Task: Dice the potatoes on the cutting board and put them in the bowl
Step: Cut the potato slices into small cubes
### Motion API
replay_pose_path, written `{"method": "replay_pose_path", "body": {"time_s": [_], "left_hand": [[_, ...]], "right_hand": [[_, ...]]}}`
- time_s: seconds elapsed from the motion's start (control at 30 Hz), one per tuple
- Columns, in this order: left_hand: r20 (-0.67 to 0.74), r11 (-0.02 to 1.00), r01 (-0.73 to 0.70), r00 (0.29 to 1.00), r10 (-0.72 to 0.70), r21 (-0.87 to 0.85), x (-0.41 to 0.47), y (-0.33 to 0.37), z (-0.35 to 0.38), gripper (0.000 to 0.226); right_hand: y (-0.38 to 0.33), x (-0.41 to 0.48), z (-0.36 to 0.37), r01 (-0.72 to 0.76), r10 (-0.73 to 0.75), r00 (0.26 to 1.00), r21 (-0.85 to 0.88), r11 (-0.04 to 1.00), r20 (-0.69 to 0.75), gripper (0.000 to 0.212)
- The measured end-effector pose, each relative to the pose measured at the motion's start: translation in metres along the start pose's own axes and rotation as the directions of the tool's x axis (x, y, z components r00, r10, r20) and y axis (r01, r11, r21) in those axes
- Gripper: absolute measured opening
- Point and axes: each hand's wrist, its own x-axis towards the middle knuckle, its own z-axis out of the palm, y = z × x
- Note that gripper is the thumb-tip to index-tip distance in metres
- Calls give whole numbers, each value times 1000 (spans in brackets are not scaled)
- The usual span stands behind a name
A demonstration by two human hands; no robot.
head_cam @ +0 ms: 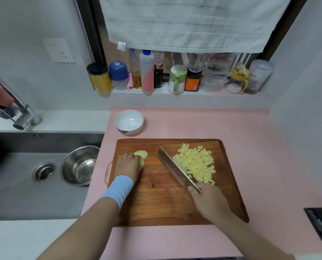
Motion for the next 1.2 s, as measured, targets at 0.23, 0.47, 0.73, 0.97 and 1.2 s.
{"method": "replay_pose_path", "body": {"time_s": [0.23, 0.47, 0.73, 0.97, 1.2], "left_hand": [[-18, 975, -59, 998, 57, -216, -9, 9, 14, 40], [-156, 805, -361, 932, 327, -470, -50, 51, 45, 28], [-347, 822, -372, 909, 230, -430, -67, 66, 63, 29], [-385, 802, -415, 887, 253, -430, -67, 67, 63, 19], [-420, 797, -436, 871, 256, -418, -67, 68, 62, 18]], "right_hand": [[3, 2, 4, 10, -10, 1000, 34, 999, 24, 29], [8, 9, -4, 65, -63, 995, -22, 998, 74, 31], [8, 11, -6, 263, -253, 964, -153, 953, 85, 30], [11, 12, -7, 317, -305, 948, -213, 924, 88, 33], [16, 20, -12, 289, -257, 950, -182, 940, 179, 31]]}}
